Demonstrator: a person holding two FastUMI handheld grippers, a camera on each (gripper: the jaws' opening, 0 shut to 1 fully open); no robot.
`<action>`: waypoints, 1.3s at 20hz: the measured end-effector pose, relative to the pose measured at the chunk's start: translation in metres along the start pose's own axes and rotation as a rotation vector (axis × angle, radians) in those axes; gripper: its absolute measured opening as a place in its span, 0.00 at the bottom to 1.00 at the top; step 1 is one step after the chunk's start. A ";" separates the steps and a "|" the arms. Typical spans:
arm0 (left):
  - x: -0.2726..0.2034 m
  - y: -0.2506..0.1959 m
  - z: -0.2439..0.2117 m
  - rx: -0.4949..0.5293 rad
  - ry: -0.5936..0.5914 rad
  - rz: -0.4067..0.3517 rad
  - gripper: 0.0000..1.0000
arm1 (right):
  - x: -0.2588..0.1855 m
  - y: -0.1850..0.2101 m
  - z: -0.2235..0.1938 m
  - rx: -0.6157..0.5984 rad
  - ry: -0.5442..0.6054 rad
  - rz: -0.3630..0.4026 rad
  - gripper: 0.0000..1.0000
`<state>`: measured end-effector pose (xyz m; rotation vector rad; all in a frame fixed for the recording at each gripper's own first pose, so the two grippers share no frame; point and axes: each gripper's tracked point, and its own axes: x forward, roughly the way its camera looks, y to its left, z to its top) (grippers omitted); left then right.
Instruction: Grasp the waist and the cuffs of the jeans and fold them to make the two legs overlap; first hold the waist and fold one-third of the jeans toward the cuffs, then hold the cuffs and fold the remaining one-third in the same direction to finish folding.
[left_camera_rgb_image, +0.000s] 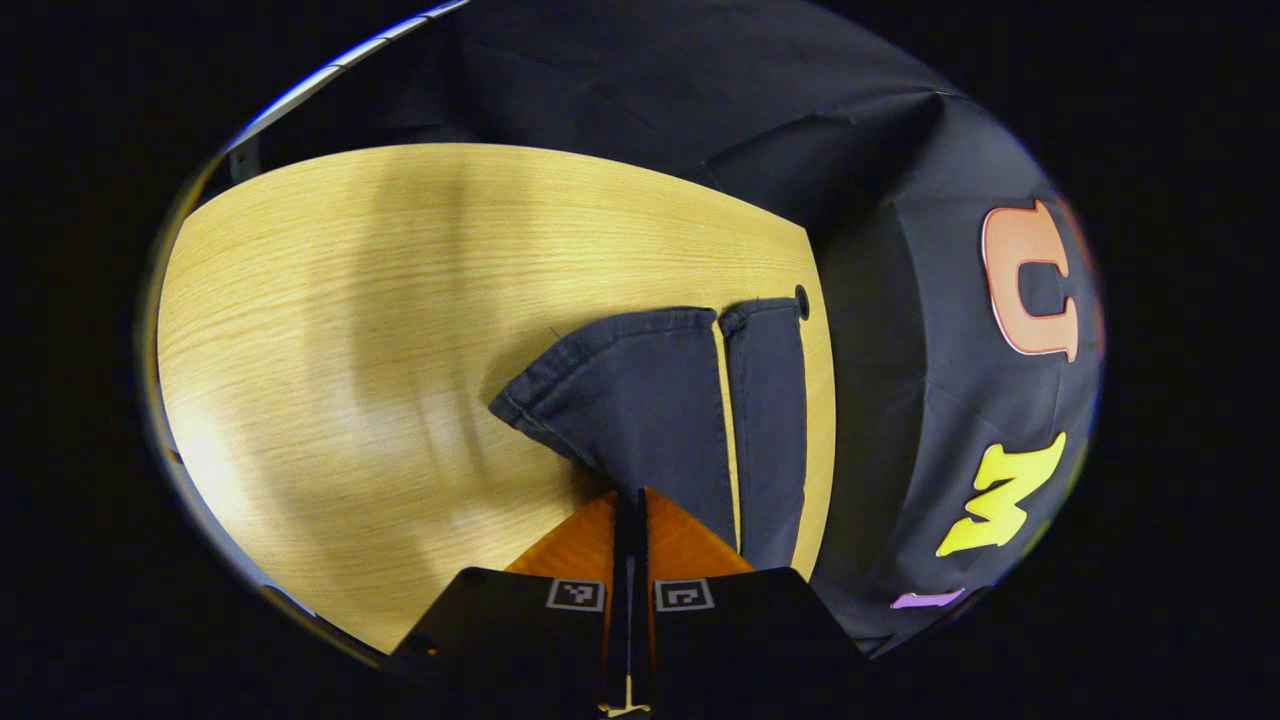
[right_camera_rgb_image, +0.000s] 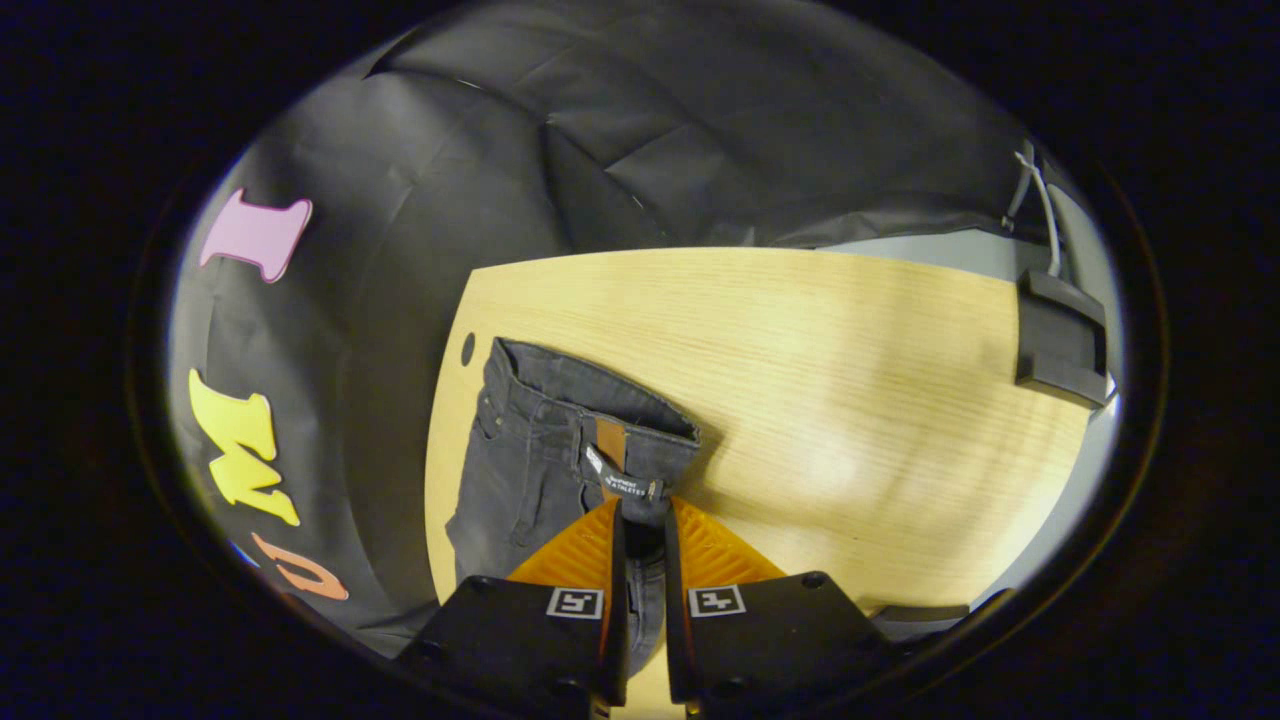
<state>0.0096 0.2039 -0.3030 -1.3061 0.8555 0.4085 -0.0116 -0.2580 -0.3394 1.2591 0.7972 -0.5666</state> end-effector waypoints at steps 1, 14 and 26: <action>-0.004 -0.007 0.000 0.005 0.007 -0.001 0.05 | -0.006 0.009 0.001 0.000 -0.004 0.020 0.17; 0.010 -0.130 0.033 0.243 0.127 -0.036 0.04 | 0.002 0.149 0.040 -0.154 0.013 0.122 0.16; 0.154 -0.178 0.059 0.466 0.180 0.013 0.04 | 0.137 0.201 0.057 -0.256 0.016 0.077 0.17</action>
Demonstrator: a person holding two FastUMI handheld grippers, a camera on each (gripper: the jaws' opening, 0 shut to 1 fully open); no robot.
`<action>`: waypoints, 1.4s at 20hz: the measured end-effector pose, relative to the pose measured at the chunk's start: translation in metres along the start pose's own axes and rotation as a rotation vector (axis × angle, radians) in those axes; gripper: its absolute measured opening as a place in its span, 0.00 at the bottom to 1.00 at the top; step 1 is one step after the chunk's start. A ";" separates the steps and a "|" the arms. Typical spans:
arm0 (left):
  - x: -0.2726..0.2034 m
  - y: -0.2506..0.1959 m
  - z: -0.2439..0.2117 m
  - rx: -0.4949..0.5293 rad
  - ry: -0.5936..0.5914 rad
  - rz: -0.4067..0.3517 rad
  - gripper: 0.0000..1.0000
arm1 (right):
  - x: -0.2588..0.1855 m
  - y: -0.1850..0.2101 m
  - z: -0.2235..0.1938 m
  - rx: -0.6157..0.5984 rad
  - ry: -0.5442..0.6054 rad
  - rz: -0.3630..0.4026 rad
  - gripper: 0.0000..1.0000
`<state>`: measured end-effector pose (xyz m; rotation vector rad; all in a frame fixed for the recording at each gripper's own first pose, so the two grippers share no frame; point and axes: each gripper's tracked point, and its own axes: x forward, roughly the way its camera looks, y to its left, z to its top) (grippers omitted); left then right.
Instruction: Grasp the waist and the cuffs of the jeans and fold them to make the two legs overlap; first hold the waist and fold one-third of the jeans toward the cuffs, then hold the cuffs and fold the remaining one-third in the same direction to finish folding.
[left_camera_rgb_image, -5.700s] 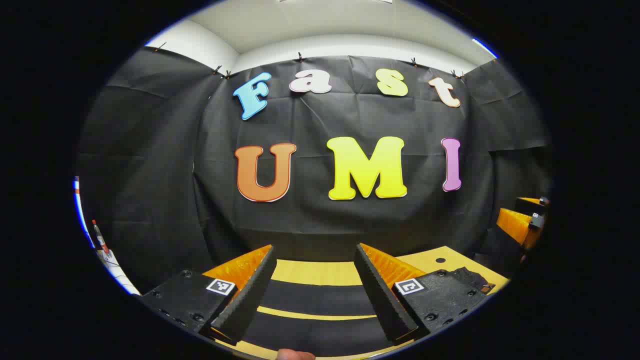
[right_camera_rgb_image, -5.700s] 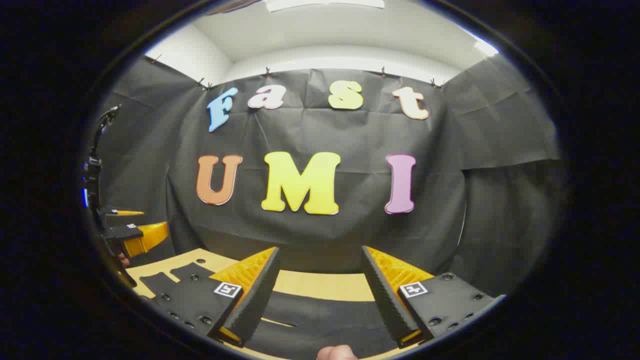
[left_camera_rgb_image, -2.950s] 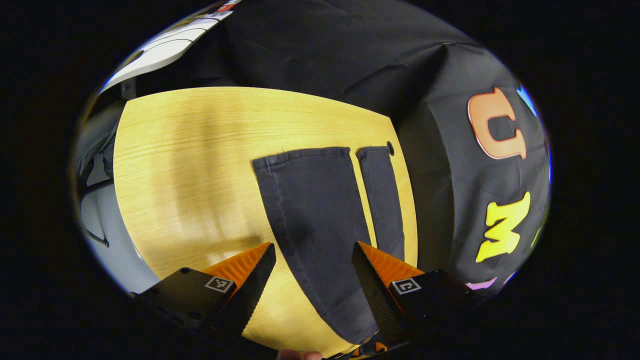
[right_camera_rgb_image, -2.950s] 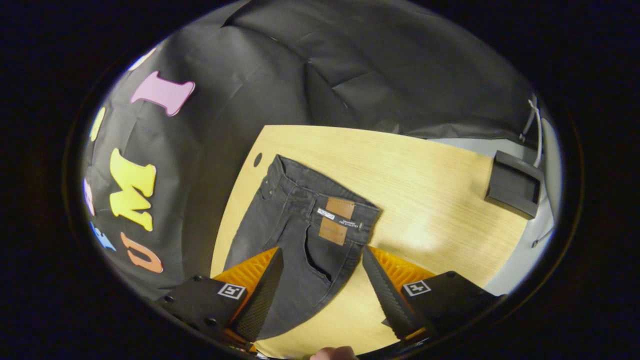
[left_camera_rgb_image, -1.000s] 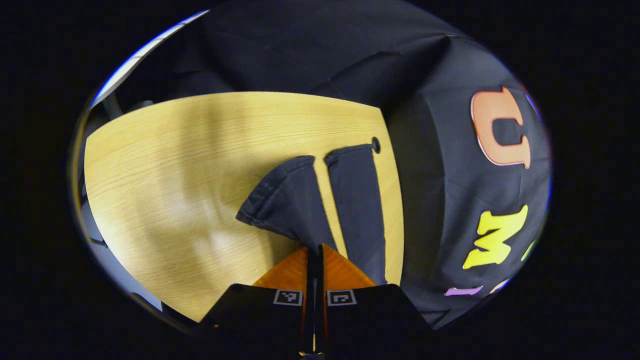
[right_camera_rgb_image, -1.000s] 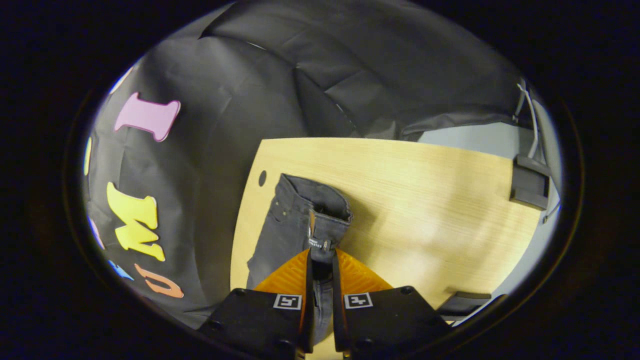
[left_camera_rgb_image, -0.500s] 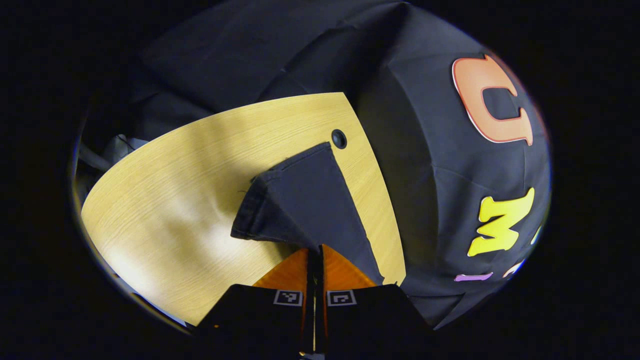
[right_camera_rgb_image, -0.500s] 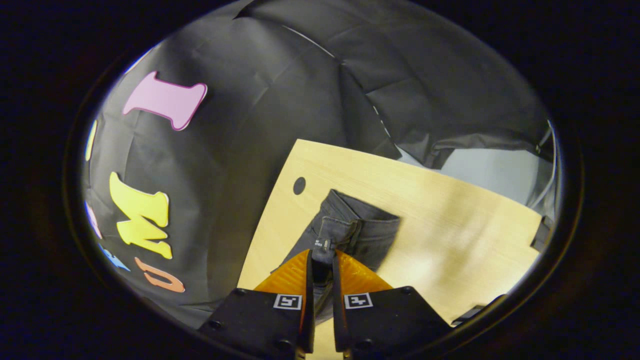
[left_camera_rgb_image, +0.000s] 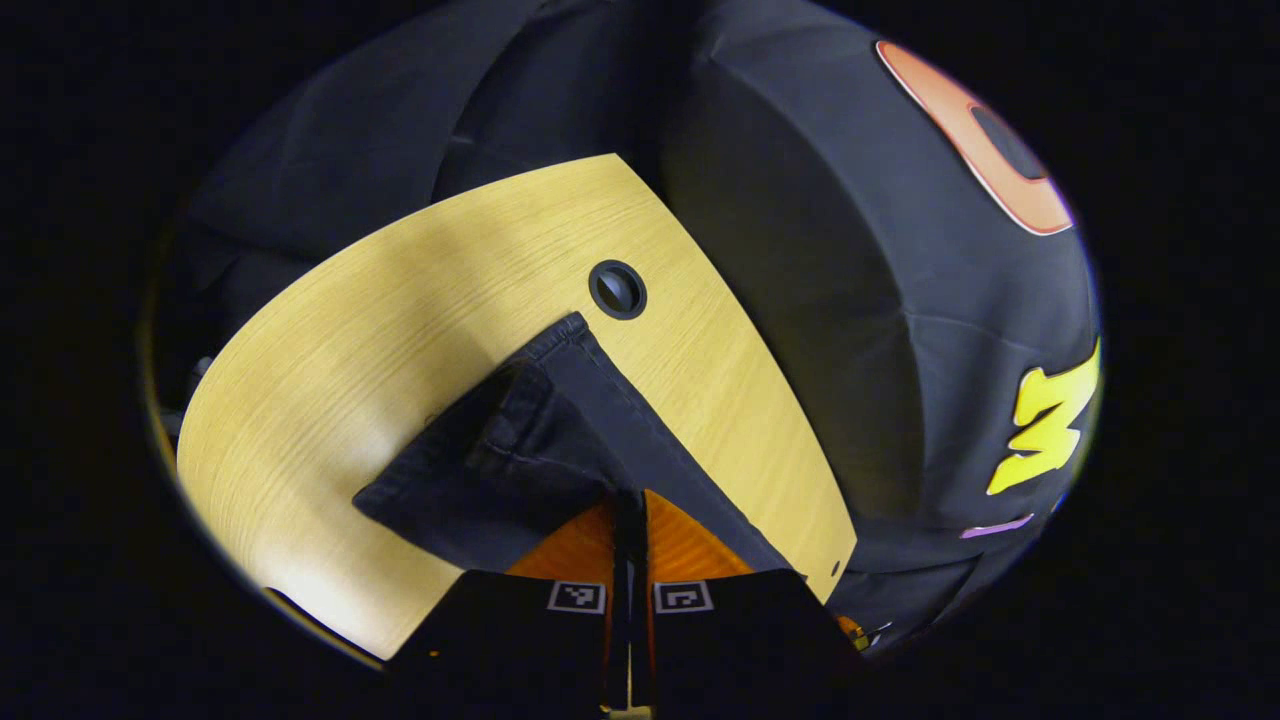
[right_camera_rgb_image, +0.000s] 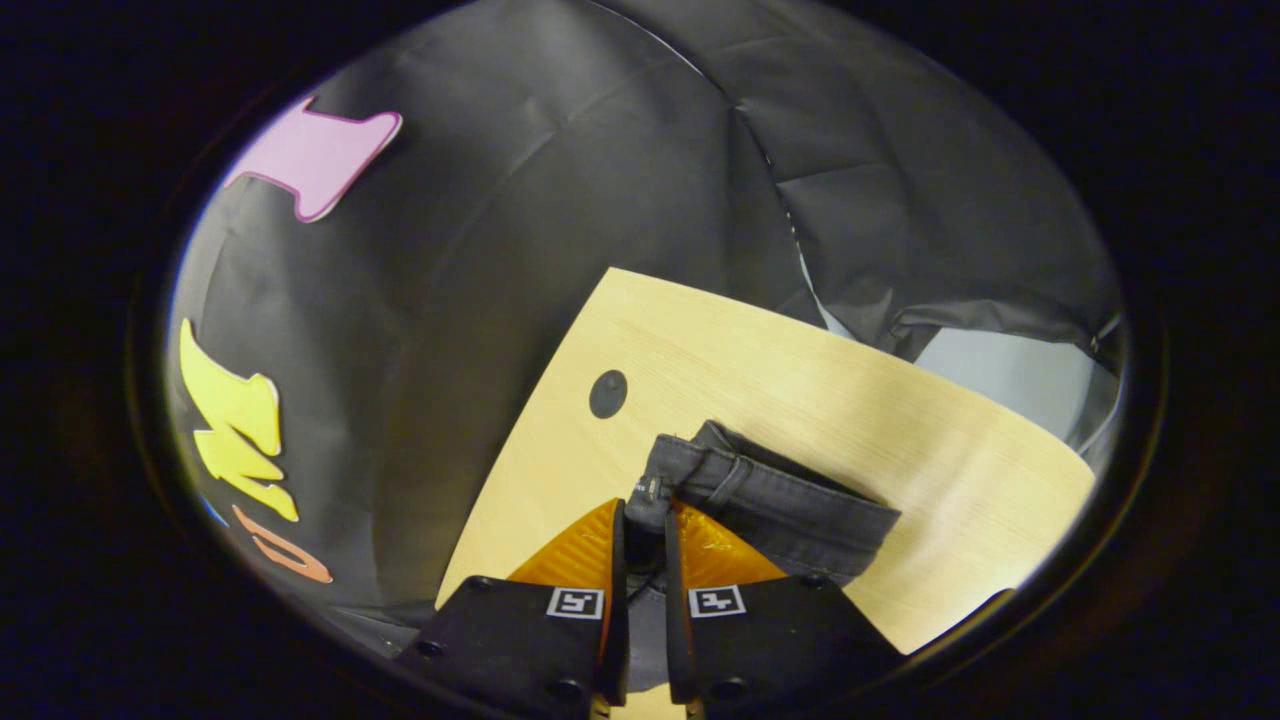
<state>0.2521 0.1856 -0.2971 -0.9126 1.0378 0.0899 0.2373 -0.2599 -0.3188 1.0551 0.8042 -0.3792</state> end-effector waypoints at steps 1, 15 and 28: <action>0.009 0.005 0.000 0.000 0.008 0.017 0.04 | 0.009 -0.004 -0.001 -0.007 0.004 -0.016 0.17; -0.002 0.002 0.021 -0.008 -0.091 0.037 0.89 | 0.005 0.006 0.005 -0.122 -0.025 -0.059 0.62; -0.210 -0.162 -0.012 0.647 -0.752 -0.043 0.99 | -0.202 0.105 -0.055 -0.832 -0.445 0.071 0.96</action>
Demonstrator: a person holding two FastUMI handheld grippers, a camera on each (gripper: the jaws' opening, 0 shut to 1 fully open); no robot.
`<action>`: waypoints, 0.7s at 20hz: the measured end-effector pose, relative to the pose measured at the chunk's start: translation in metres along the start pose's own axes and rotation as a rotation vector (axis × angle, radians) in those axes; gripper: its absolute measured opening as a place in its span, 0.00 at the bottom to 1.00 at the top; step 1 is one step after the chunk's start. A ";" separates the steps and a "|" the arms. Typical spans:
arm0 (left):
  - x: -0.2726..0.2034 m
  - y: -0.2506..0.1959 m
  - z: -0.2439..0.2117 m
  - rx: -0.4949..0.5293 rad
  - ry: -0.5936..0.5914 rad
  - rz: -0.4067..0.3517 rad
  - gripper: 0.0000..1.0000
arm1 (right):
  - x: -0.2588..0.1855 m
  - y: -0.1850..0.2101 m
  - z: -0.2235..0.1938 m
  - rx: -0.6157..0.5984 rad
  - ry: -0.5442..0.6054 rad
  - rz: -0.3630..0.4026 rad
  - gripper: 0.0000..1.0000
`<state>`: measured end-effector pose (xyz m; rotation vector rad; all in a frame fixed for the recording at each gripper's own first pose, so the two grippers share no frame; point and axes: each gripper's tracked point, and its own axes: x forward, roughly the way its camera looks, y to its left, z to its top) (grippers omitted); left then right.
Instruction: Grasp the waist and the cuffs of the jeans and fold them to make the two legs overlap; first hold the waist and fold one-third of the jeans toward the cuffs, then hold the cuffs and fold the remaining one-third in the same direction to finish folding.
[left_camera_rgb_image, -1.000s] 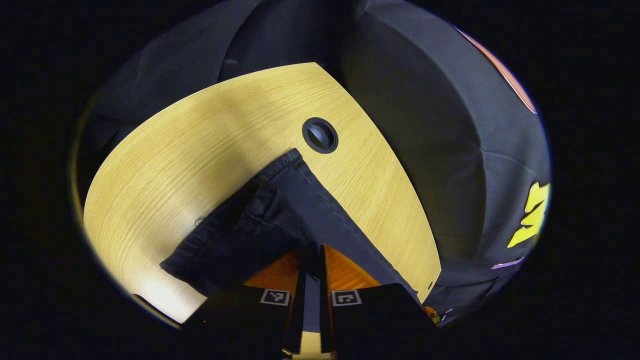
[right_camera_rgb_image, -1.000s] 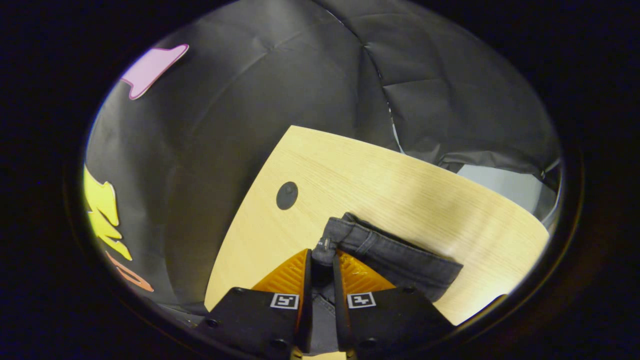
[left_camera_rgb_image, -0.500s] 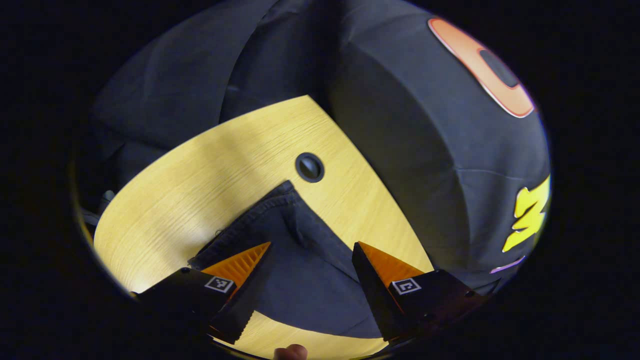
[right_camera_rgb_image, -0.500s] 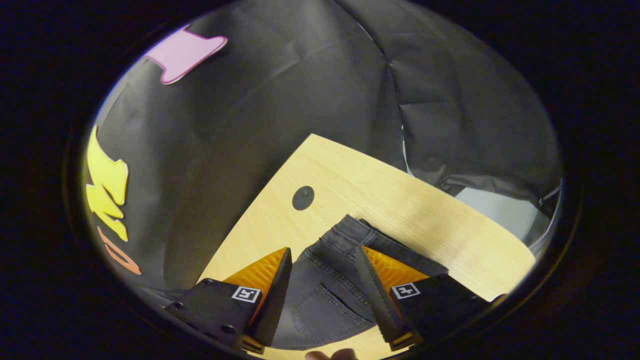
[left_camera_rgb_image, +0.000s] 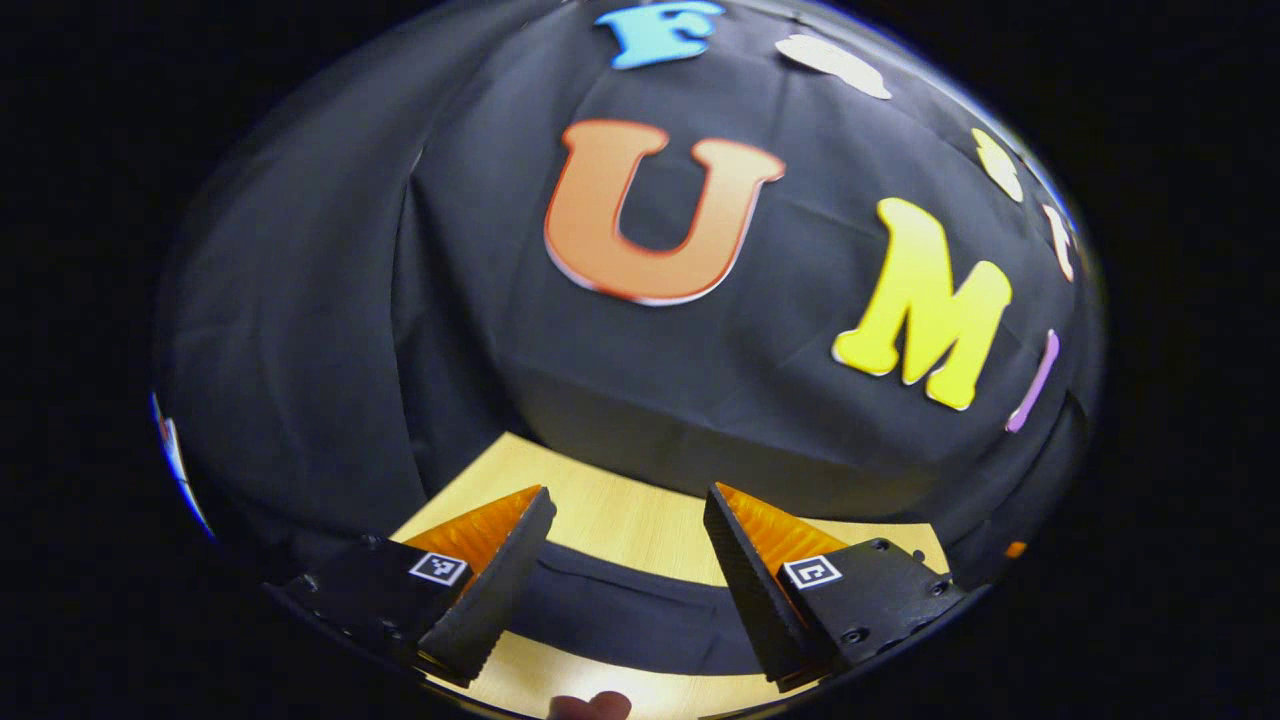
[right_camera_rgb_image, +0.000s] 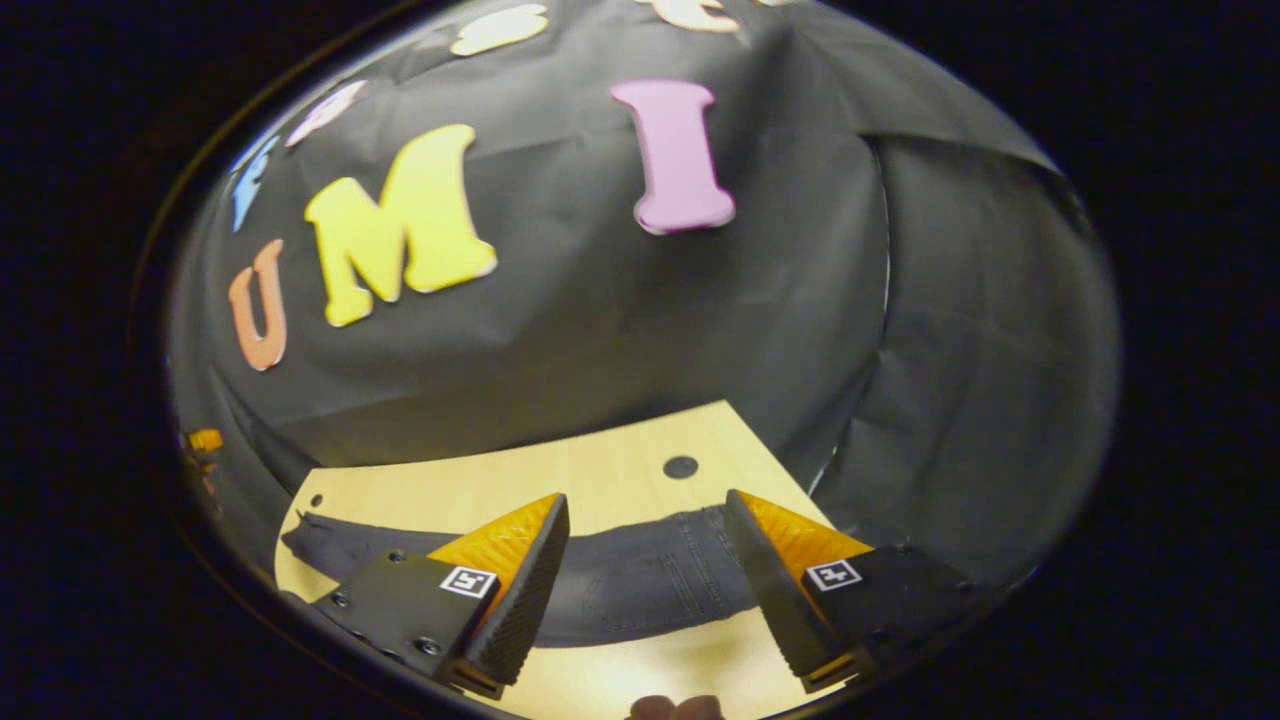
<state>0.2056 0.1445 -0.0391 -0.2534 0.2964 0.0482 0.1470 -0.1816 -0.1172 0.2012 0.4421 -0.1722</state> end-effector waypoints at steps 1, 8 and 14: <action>-0.016 -0.012 -0.002 0.042 -0.038 -0.018 0.98 | -0.018 0.008 0.002 -0.027 -0.038 0.006 1.00; -0.091 -0.097 -0.070 0.138 -0.067 -0.115 0.98 | -0.092 0.036 -0.036 -0.048 -0.068 0.018 0.94; -0.094 -0.118 -0.091 0.131 -0.039 -0.124 0.99 | -0.103 0.010 -0.065 -0.041 -0.023 -0.006 0.98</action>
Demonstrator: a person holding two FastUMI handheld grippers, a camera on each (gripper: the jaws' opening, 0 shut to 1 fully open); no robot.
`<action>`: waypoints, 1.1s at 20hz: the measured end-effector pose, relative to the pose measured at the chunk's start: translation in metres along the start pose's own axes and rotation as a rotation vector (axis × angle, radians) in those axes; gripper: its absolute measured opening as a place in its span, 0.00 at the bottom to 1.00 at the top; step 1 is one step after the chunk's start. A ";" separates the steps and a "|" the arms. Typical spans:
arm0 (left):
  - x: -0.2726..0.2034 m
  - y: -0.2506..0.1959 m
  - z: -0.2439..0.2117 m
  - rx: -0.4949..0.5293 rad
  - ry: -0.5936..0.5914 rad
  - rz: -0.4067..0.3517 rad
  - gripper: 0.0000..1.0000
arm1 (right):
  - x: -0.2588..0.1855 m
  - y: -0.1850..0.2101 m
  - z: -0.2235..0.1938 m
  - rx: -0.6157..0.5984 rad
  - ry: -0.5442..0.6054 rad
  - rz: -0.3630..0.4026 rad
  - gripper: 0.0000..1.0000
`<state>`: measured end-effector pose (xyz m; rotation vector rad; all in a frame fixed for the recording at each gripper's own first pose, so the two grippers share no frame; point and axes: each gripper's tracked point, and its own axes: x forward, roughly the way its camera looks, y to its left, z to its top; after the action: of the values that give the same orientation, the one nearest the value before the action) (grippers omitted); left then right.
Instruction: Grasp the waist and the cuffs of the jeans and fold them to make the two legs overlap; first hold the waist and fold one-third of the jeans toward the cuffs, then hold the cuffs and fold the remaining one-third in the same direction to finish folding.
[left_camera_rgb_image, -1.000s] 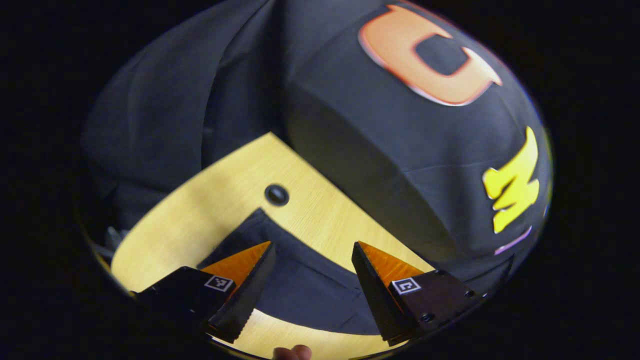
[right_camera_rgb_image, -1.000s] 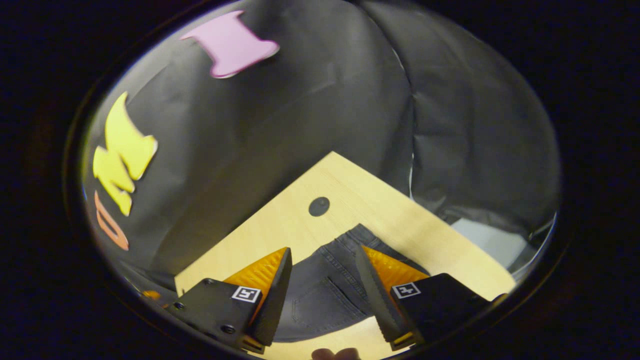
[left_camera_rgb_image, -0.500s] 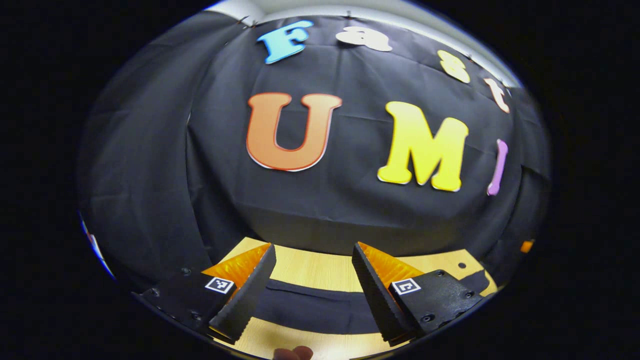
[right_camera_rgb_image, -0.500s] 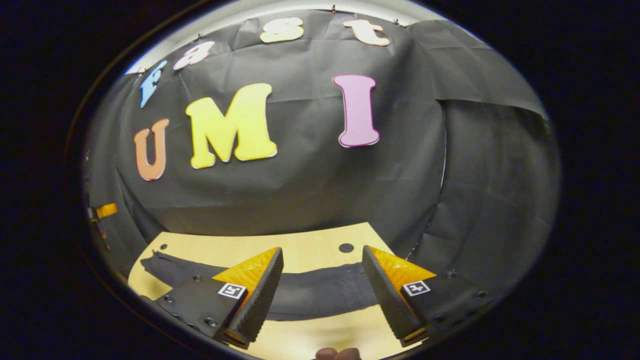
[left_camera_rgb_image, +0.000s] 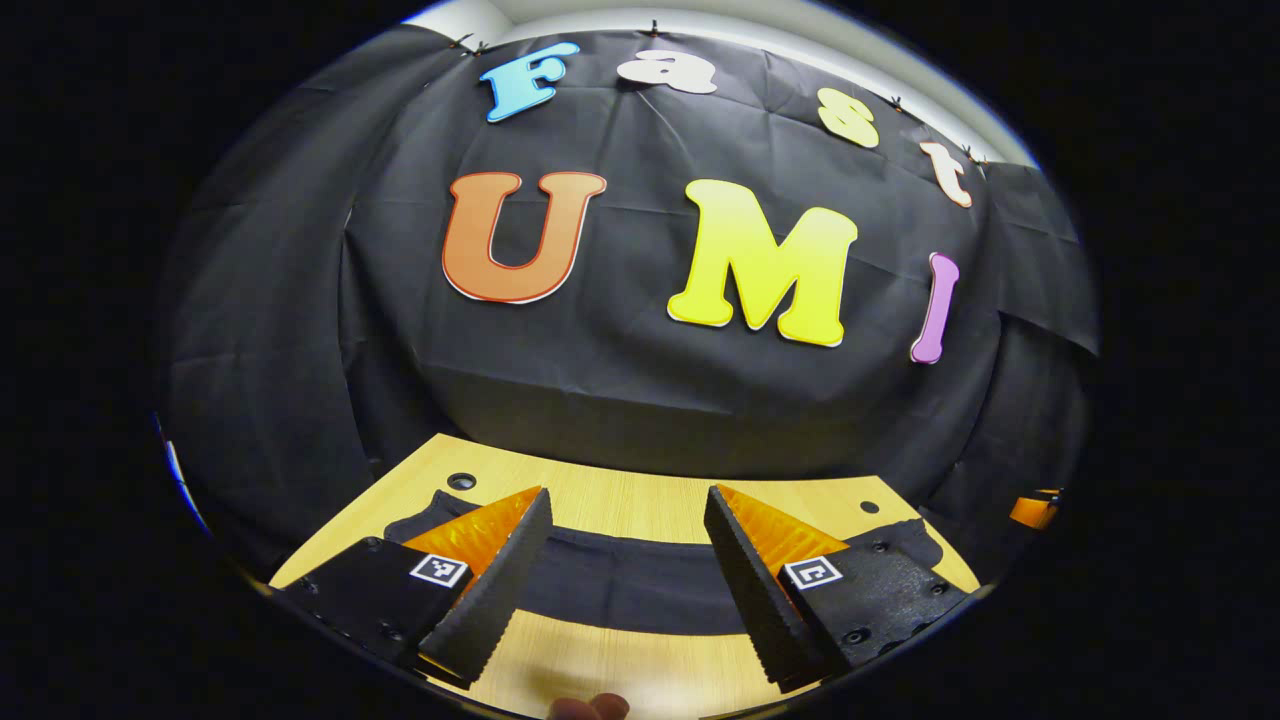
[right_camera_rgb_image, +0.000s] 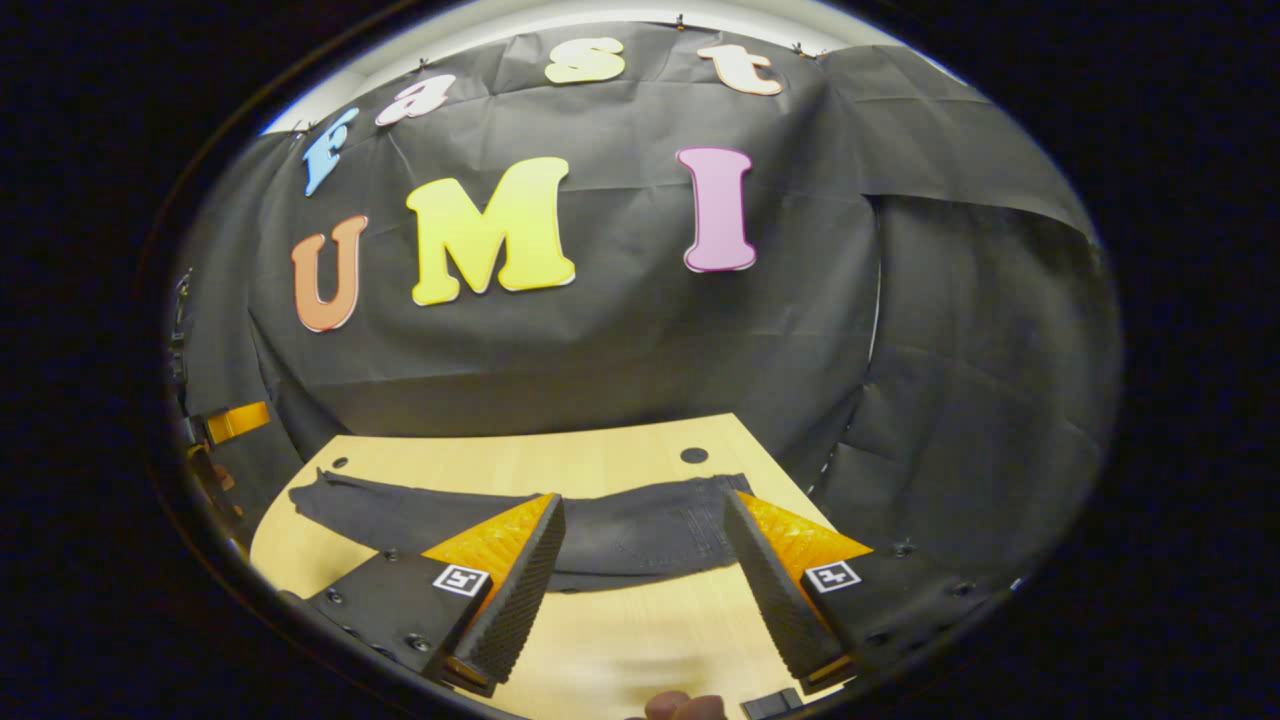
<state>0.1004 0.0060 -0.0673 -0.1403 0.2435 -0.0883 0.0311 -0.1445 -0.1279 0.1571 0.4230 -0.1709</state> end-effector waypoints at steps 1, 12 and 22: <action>0.000 0.000 0.003 0.013 -0.008 0.002 0.98 | 0.004 -0.007 -0.002 0.012 0.005 -0.007 0.94; 0.003 -0.024 0.001 0.097 0.042 0.029 0.98 | 0.144 -0.122 -0.093 0.165 0.185 -0.110 0.99; 0.010 -0.040 -0.019 0.150 0.124 0.053 0.99 | 0.232 -0.159 -0.149 0.214 0.275 -0.139 0.94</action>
<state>0.1024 -0.0372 -0.0816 0.0208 0.3632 -0.0626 0.1495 -0.3016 -0.3779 0.3650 0.6908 -0.3341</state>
